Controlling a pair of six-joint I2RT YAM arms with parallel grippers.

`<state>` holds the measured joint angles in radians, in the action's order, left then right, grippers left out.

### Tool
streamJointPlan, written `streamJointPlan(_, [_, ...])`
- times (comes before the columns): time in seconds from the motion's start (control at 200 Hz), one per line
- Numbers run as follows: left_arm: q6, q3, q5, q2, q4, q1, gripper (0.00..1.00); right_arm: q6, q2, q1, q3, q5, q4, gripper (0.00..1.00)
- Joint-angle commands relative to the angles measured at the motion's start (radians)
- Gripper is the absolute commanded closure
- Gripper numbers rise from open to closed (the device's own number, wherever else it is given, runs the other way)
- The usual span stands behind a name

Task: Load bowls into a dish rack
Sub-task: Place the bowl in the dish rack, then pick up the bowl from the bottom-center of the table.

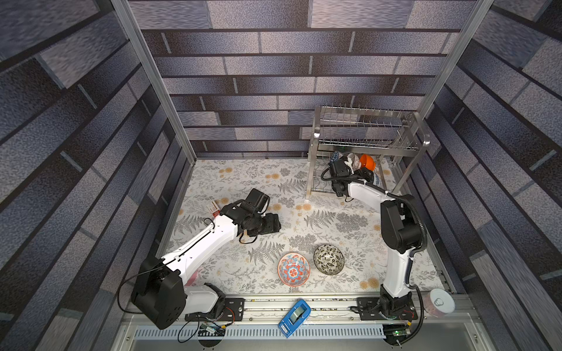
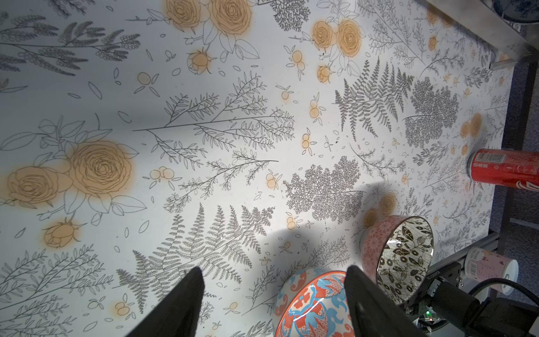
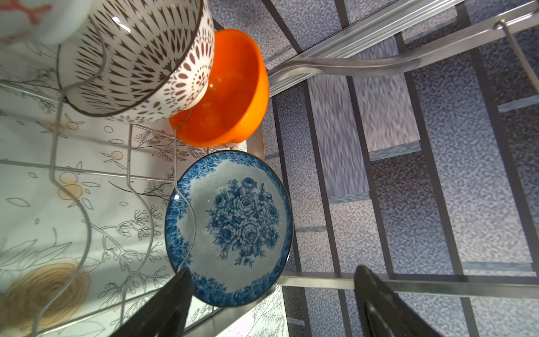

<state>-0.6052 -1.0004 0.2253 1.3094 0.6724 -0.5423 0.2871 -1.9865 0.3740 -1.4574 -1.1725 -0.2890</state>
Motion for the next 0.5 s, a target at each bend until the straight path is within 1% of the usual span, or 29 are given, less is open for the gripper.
streamJointPlan(0.0, [0.006,0.022,-0.011,-0.035,0.008,0.007,0.21,-0.047,0.038,0.014,0.023,0.002,-0.046,0.12])
streamJointPlan(0.225, [0.004,0.034,-0.001,-0.048,0.003,0.009,0.22,-0.109,0.097,0.039,0.069,0.010,-0.094,0.11])
streamJointPlan(0.496, [-0.013,0.058,0.008,-0.080,-0.005,0.006,0.23,-0.225,0.193,0.070,0.146,0.001,-0.188,0.09])
